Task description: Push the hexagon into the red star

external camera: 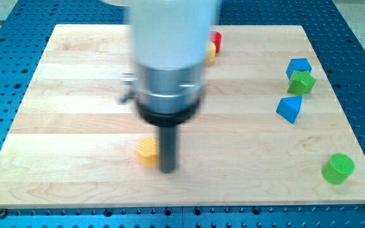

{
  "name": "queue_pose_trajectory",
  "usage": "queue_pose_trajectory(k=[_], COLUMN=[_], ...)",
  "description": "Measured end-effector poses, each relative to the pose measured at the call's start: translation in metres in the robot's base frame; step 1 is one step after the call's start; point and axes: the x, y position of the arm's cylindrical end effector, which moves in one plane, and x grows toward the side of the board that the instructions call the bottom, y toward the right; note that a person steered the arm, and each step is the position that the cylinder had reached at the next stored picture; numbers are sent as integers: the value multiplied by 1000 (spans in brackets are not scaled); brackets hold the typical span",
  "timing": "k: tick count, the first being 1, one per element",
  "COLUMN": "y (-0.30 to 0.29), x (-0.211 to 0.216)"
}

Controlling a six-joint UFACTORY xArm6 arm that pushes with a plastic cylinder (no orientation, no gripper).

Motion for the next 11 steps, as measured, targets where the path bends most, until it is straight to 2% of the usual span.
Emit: queue_pose_trajectory(k=[1,3,4,6,7,8,9,10,11], y=[-49,-63,-103,-106,-94,-41,-44,-22,50], x=[-35,9,-27,-71,-63,-67,-54,-54,-70])
